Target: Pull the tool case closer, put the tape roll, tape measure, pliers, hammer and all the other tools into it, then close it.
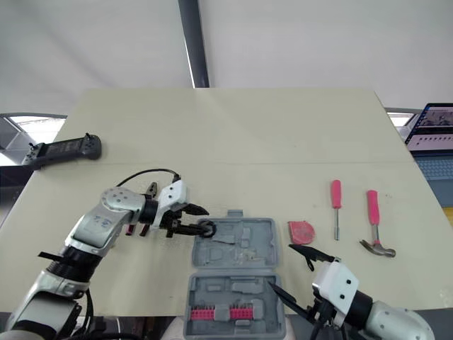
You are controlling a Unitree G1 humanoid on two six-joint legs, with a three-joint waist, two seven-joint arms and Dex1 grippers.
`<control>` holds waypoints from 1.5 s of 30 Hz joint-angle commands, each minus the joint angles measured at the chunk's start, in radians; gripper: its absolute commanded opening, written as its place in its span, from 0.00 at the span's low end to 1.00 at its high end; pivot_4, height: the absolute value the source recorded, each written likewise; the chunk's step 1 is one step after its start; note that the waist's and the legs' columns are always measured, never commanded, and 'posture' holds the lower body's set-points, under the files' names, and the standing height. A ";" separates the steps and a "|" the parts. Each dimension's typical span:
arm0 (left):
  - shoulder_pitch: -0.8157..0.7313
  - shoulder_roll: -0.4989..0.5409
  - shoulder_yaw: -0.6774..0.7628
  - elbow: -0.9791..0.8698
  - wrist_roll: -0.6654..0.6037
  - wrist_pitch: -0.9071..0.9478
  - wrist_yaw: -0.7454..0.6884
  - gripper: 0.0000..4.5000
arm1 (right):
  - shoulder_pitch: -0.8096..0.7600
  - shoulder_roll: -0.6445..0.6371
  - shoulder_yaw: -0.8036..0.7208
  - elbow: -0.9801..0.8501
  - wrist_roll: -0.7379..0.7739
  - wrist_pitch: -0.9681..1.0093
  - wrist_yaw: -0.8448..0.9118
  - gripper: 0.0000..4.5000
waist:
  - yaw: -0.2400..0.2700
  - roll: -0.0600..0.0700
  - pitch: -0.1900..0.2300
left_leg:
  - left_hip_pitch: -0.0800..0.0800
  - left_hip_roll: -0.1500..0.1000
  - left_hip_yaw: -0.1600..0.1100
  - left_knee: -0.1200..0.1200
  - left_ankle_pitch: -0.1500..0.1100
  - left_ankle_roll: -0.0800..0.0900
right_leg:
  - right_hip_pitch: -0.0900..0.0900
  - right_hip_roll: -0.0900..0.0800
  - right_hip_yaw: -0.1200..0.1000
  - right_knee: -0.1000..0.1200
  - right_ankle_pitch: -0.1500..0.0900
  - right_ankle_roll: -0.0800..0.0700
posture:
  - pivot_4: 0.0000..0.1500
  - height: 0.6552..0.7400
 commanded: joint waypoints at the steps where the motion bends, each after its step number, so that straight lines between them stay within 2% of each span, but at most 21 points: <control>1: 0.015 -0.002 0.012 -0.014 0.000 -0.039 0.017 0.46 | 0.005 -0.008 -0.020 -0.023 0.010 -0.004 -0.003 1.00 | -0.002 0.000 0.000 | 0.000 0.000 0.000 0.000 0.000 0.000 | 0.000 0.000 0.000 0.000 0.000 0.000 | 1.00 1.00; 26: 0.114 -0.027 -0.013 0.061 0.059 -0.216 0.088 0.46 | 0.003 -0.012 -0.032 -0.028 0.012 0.006 -0.011 1.00 | -0.003 0.000 0.000 | 0.000 0.000 0.000 0.000 0.000 0.000 | 0.000 0.000 0.000 0.000 0.000 0.000 | 1.00 1.00; 45: 0.120 -0.047 -0.029 0.134 0.123 -0.325 0.109 0.46 | 0.009 -0.010 -0.042 -0.025 0.011 0.005 -0.008 1.00 | -0.003 0.000 0.000 | 0.000 0.000 0.000 0.000 0.000 0.000 | 0.000 0.000 0.000 0.000 0.000 0.000 | 1.00 1.00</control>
